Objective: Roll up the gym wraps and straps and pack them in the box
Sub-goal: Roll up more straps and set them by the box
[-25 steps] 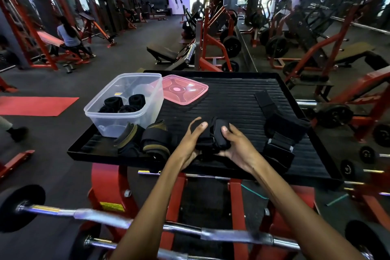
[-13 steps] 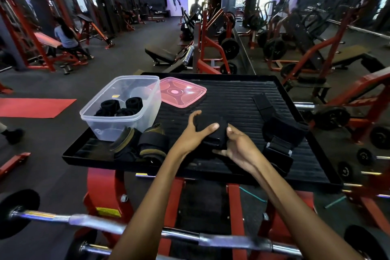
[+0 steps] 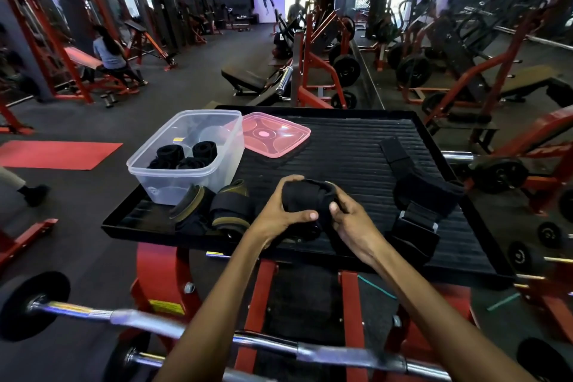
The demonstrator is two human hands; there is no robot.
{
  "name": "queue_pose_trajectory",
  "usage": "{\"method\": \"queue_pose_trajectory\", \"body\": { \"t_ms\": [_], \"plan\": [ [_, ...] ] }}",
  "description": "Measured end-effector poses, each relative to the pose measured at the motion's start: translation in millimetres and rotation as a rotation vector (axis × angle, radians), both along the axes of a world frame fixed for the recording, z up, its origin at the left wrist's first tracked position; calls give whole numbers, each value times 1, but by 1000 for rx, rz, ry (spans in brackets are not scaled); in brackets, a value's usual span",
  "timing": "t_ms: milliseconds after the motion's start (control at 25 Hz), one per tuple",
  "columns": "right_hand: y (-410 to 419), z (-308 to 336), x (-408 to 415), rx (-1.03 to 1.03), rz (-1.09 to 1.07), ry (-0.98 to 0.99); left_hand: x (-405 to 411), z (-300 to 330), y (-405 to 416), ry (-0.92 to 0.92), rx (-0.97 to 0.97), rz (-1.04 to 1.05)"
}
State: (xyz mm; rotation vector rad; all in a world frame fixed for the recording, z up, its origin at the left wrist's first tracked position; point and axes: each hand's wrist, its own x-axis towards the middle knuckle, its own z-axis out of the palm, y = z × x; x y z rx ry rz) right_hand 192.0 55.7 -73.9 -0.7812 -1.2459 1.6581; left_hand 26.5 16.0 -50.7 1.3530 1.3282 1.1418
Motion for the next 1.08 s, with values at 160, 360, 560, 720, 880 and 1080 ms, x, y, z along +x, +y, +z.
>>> {"method": "queue_pose_trajectory", "body": {
  "t_ms": [160,360,560,720,880,1080],
  "plan": [
    [3,-8,-2,122,-15,-189,-3,3,-9,314,170,143],
    [-5,4,-26,240,79,-303,-13,20,-21,568,171,240],
    [1,0,-29,275,-154,-302,10,4,-28,775,190,293],
    [0,6,-26,295,-207,-250,16,-7,-27,628,332,362],
    [-4,4,-27,344,-226,-319,18,-5,-27,603,365,439],
    [-1,0,-27,268,-134,-395,33,5,-21,738,324,460]
  ]
}}
